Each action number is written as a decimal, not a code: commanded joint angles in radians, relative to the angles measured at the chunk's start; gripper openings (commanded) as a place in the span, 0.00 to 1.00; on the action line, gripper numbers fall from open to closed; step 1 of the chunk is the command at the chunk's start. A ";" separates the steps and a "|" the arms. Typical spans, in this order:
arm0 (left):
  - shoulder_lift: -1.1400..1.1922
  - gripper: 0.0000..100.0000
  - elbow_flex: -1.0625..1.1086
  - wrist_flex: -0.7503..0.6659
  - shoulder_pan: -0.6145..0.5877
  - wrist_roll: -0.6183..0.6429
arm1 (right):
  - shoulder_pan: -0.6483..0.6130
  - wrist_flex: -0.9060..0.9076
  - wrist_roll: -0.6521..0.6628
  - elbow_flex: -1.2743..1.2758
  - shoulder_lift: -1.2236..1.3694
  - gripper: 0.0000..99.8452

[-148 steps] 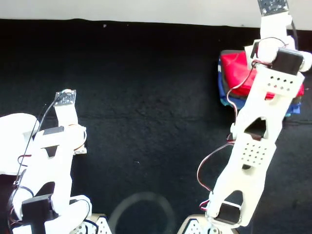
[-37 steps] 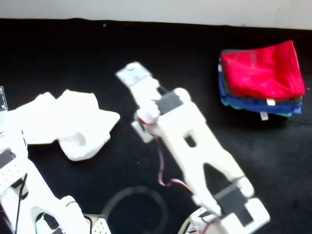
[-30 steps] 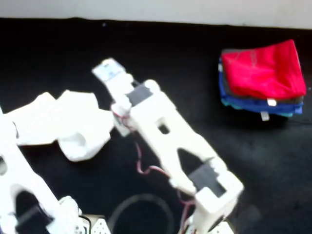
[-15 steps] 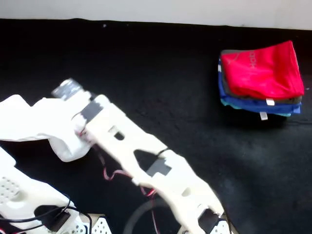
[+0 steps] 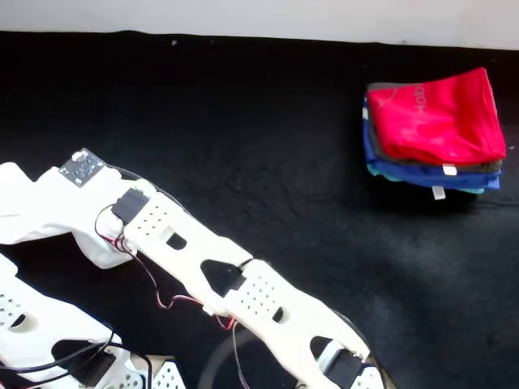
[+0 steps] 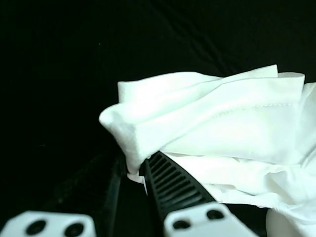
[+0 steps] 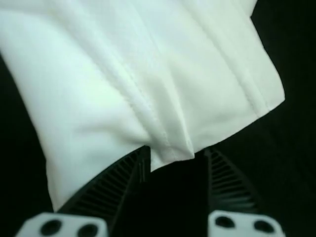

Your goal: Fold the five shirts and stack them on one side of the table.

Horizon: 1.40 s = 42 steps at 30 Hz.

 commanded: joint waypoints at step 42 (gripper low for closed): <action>-0.394 0.01 0.128 0.365 0.731 0.410 | 0.852 0.426 0.358 -0.421 -0.587 0.01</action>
